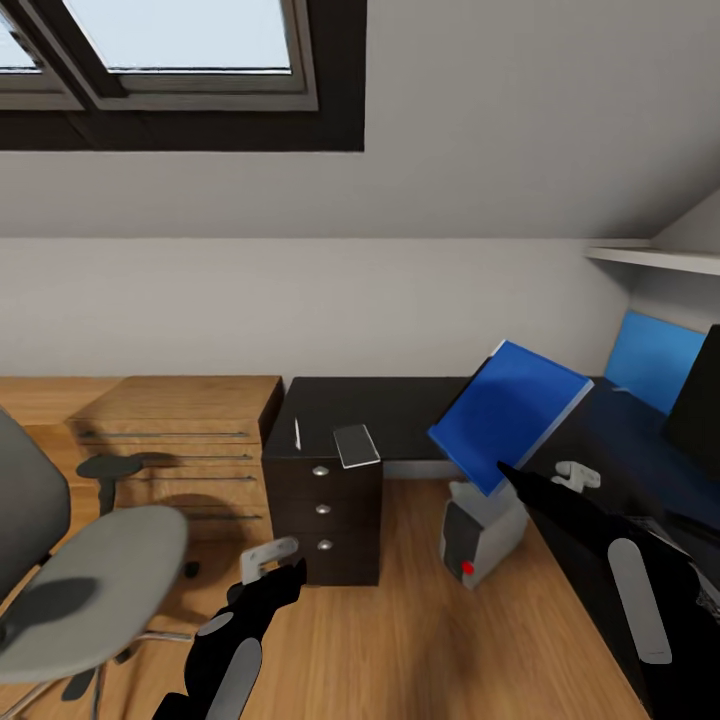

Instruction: In the bedroom, organize the workspace by keeping the computer under the desk, ensuring the monitor is on the desk, placing the keyboard on the desk next to the monitor, placing the mouse on the desk next to the keyboard, moving the folder from the swivel chair onto the desk next to the mouse, stacking the notebook on top of the folder with the pen on top of the notebook, and positioning the swivel chair next to the desk.

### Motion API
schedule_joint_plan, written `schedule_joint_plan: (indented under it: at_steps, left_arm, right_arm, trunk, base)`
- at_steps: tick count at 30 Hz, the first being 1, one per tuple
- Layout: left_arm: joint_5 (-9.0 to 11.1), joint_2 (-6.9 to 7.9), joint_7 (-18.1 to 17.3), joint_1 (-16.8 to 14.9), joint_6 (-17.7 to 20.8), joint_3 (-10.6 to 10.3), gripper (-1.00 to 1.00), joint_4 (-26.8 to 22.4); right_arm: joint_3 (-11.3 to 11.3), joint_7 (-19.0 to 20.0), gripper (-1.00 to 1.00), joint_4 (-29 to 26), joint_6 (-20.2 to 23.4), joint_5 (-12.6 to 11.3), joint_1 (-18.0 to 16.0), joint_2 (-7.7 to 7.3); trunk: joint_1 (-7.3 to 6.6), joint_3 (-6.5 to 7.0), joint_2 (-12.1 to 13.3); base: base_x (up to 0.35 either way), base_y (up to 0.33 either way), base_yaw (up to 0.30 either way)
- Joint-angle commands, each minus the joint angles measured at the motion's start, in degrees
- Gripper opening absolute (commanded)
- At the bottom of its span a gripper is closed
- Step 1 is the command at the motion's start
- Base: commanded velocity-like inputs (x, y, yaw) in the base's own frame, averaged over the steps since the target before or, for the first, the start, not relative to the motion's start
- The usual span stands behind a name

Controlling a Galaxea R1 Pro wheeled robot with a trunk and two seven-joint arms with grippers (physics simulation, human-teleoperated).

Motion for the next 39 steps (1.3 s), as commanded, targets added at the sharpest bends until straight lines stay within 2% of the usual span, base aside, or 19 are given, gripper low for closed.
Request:
schedule_joint_plan:
  at_steps: [1,16,22,25,28,29,32,34,36,39]
  left_arm:
    - [0.6,0.0,0.6,0.0,0.1,-0.1,1.0,-0.1]
    - [0.6,0.0,0.6,0.0,0.1,-0.1,1.0,0.0]
    - [0.5,0.08,0.4,0.0,0.1,-0.1,1.0,0.3]
    - [0.5,0.32,0.1,0.2,0.1,-0.1,1.0,0.4]
    - [0.4,0.66,-0.2,3.4,0.0,-0.1,1.0,-0.1]
    - [0.4,0.86,-0.2,5.5,0.0,-0.1,1.0,-0.4]
    - [0.3,2.41,-0.2,9.2,-0.2,-0.1,1.0,-0.6]
    - [0.3,3.23,-0.2,10.4,-0.7,-0.1,1.0,-0.6]
    - [0.3,4.75,-0.3,12.6,-3.5,-0.1,1.0,-0.2]
    - [0.3,5.63,-0.5,15.0,-9.8,-0.1,1.0,2.2]
  right_arm:
    - [-0.1,0.2,-1.0,0.0,0.3,-0.1,-0.1,0.0]
    - [-0.1,-0.2,-1.0,0.5,0.4,0.0,-0.1,0.02]
    - [-0.1,-0.4,-1.0,5.6,0.6,0.0,-0.3,-0.02]
    - [-1.2,-1.1,-1.0,7.5,0.5,-0.3,-0.5,0.0]
    - [-3.2,-1.5,-1.0,9.0,0.5,-3.2,-0.6,0.05]
    - [-3.8,-1.6,-1.0,10.4,0.5,-5.4,-0.6,0.03]
    - [-4.7,-3.2,-1.0,13.8,0.4,-9.6,-1.3,-0.02]
    - [-4.8,-4.3,-1.0,15.1,0.4,-10.6,-2.1,-0.04]
    - [-5.0,-7.1,-1.0,18.3,0.3,-12.3,-5.0,-0.07]
    - [-5.1,-10.4,-1.0,23.4,0.0,-13.6,-9.9,-0.14]
  trunk:
    - [0.03,-0.07,0.0]
    - [0.03,-0.07,0.0]
    - [0.03,-0.07,0.0]
    - [0.03,-0.07,0.0]
    - [0.03,-0.07,0.0]
    - [0.03,-0.07,0.0]
    - [0.03,-0.07,0.0]
    - [0.03,-0.07,0.0]
    - [0.03,-0.07,0.0]
    - [0.03,-0.07,0.0]
  base:
    - [0.245,-0.132,0.0]
    - [0.202,-0.139,0.0]
    - [0.042,-0.038,0.0]
    - [0.006,-0.005,0.0]
    - [0.001,-0.001,0.0]
    - [0.0,0.0,0.0]
    - [0.0,0.0,0.0]
    - [0.0,0.0,0.0]
    - [0.0,0.0,0.0]
    - [0.0,0.0,0.0]
